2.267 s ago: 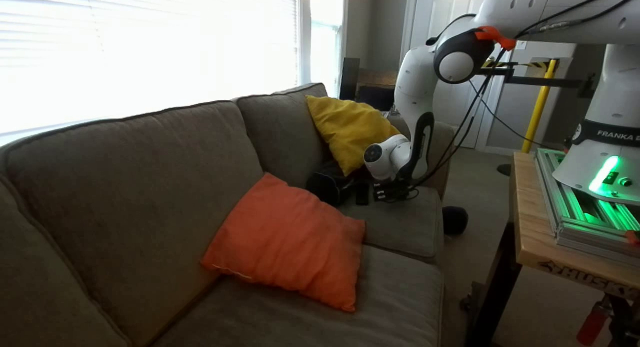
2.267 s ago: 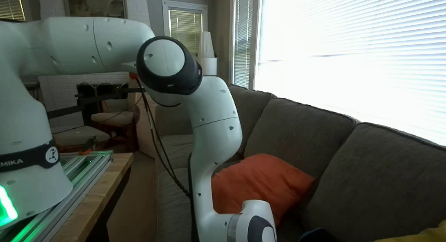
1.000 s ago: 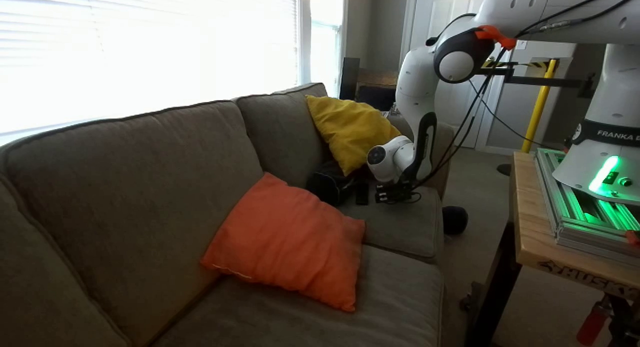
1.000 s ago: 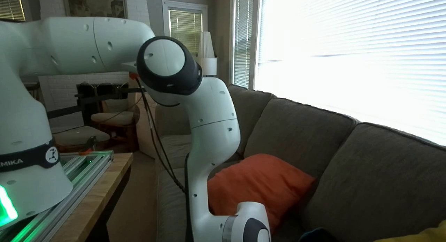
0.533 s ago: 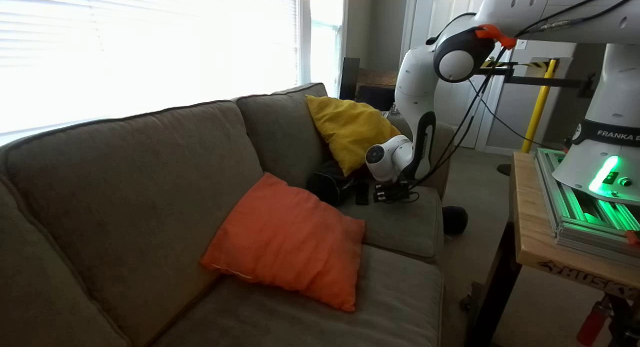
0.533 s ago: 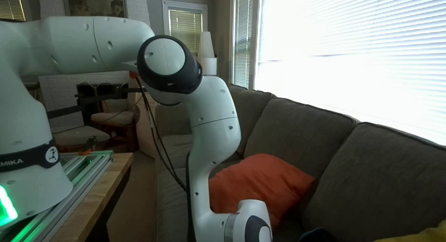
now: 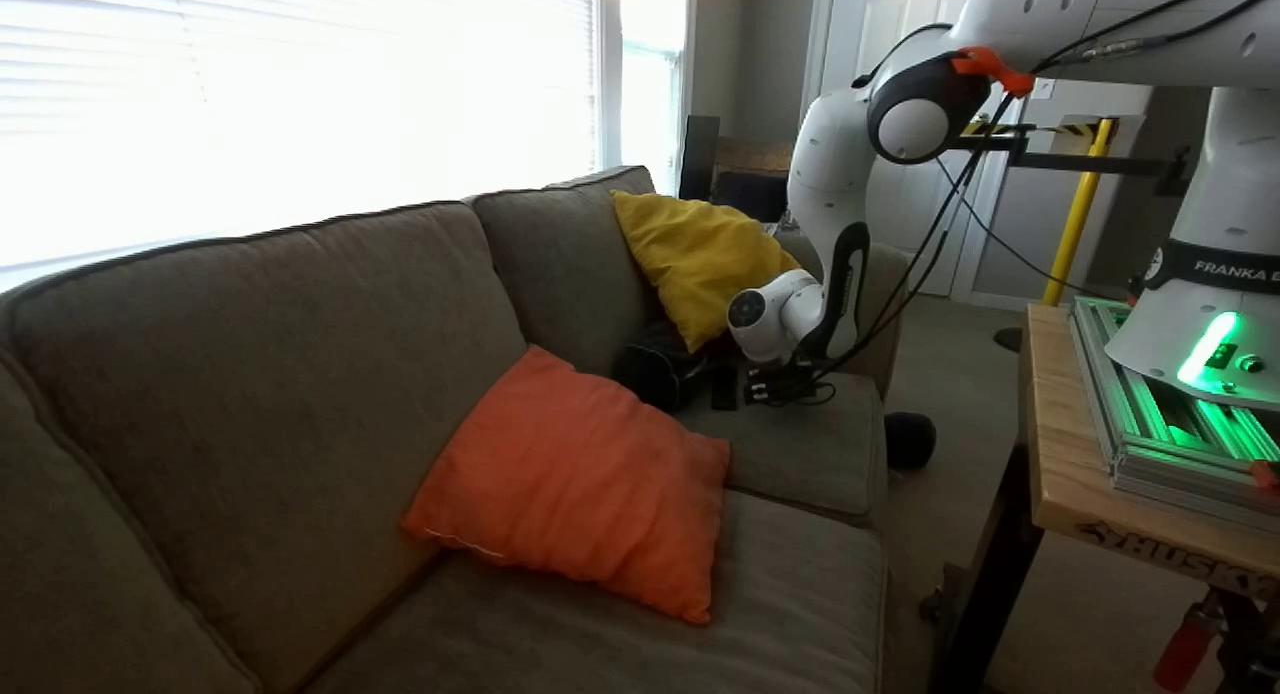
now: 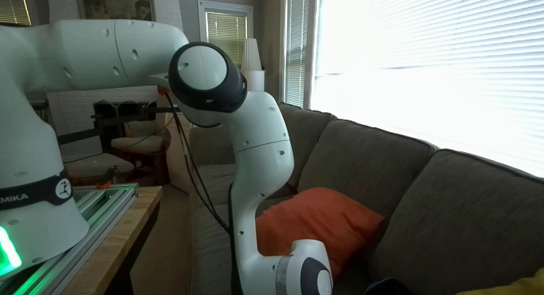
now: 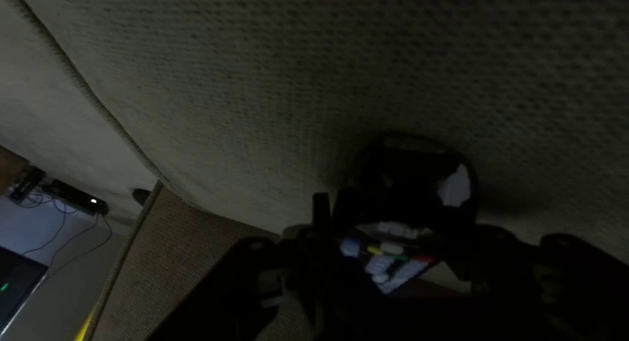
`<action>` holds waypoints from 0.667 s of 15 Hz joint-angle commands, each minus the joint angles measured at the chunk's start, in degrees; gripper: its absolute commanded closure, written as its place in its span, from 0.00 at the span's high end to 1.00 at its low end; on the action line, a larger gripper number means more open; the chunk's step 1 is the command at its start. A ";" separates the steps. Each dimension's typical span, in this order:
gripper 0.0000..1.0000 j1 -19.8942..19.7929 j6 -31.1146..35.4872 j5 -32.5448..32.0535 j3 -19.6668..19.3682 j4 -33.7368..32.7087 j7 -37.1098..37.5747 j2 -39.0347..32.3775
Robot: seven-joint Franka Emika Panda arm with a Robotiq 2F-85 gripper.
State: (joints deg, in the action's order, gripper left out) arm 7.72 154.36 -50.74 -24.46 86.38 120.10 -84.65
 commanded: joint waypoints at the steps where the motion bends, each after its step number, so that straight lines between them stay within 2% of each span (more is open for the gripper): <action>1: 0.27 4.73 -4.17 0.31 0.23 0.96 1.66 1.49; 5: 0.27 9.57 -8.40 1.43 1.30 -1.18 0.73 1.36; 10: 0.27 15.25 -13.40 -0.24 3.35 -3.69 0.61 2.04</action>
State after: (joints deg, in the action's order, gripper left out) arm 20.64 144.24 -50.34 -22.13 84.12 120.33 -83.09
